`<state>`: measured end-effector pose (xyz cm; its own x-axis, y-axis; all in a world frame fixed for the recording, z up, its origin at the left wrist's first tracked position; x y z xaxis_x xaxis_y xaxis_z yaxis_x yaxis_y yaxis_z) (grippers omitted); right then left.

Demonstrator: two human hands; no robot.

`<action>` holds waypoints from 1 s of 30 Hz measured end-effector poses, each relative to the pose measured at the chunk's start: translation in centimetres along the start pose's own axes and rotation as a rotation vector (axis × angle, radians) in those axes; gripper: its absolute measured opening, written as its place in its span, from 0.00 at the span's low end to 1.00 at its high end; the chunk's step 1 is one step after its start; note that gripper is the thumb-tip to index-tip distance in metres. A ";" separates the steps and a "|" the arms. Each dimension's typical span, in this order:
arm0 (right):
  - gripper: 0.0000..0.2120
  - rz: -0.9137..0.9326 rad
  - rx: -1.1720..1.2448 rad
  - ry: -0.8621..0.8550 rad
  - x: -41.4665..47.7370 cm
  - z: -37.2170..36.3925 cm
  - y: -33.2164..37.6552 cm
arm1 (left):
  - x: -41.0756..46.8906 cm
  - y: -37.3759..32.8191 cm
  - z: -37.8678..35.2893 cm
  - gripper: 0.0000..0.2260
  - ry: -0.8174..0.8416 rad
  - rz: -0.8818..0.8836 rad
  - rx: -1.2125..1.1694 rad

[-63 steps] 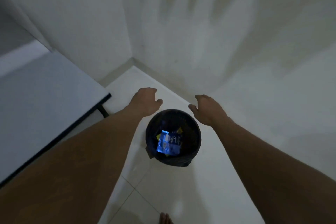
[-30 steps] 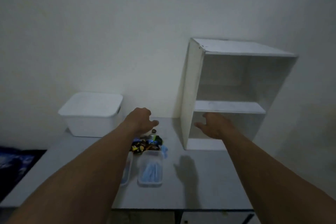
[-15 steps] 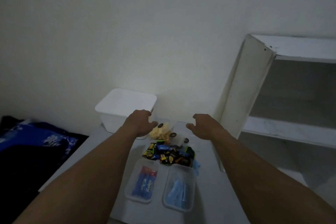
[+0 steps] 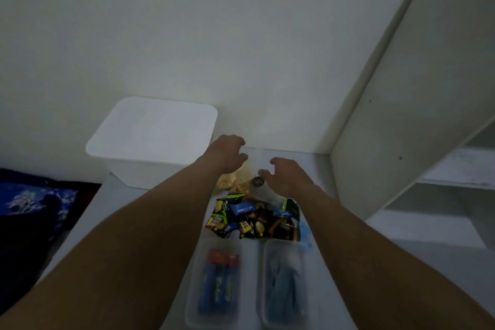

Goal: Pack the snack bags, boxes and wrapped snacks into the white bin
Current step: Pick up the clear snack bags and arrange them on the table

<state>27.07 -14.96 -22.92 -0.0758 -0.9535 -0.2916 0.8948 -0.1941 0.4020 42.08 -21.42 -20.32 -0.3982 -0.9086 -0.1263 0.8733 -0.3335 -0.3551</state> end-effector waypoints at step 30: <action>0.10 -0.204 0.733 0.016 3.6 1.1 1.2 | 10.2 0.9 1.7 0.05 0.154 -0.068 -0.345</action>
<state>27.42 -18.84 -22.55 -0.1970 -0.8798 -0.4326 0.3419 -0.4752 0.8107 39.24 -31.40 -20.37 -0.5122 -0.8302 -0.2201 0.7084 -0.2635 -0.6547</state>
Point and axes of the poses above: each hand's wrist, its own x-axis towards the middle knuckle, its own z-axis out of the back of the hand, y = z × x, the point moved 6 cm from there along x, towards the middle knuckle, and after that the axes turned 4 degrees about -z, right-handed, at the moved point
